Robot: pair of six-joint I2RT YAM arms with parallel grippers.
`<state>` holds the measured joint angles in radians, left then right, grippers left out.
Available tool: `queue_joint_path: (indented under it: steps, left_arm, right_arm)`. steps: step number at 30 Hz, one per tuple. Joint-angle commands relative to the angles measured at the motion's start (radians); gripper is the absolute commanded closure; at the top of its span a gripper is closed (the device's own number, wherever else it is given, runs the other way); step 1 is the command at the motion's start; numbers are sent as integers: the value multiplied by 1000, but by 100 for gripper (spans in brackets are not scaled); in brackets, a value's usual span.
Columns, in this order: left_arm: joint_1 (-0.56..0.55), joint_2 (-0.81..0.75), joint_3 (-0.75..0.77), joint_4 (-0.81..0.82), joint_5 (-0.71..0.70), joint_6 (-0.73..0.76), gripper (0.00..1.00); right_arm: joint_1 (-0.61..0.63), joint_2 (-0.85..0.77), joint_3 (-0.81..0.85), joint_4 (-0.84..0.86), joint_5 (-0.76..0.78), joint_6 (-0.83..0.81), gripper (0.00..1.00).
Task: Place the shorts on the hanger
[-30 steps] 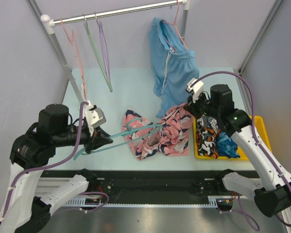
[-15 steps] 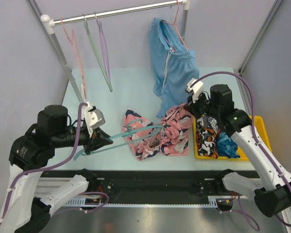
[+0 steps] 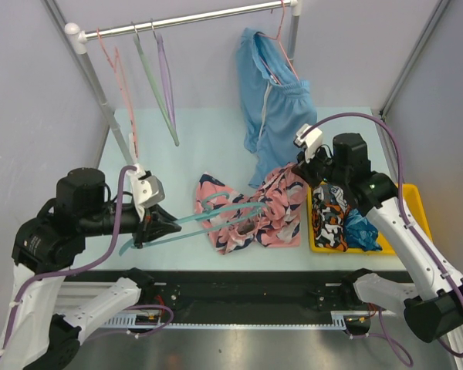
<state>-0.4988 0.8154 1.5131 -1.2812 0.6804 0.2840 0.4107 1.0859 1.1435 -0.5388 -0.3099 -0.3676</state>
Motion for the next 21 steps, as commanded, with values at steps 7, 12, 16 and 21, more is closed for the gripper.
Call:
queue_joint_path:
  steps: [7, 12, 16, 21]
  left_arm:
    - [5, -39, -14, 100, -120, -35, 100]
    - [5, -55, -66, 150, -162, -51, 100]
    - [5, -42, -102, 169, -125, -58, 100]
    - [5, -27, -128, 221, -104, -97, 100]
  right_arm:
    - [7, -7, 27, 40, 14, -8, 100]
    - [10, -9, 35, 36, 9, -7, 100]
    - [16, -9, 44, 27, 8, -4, 100]
    - [28, -12, 51, 20, 6, 1, 100]
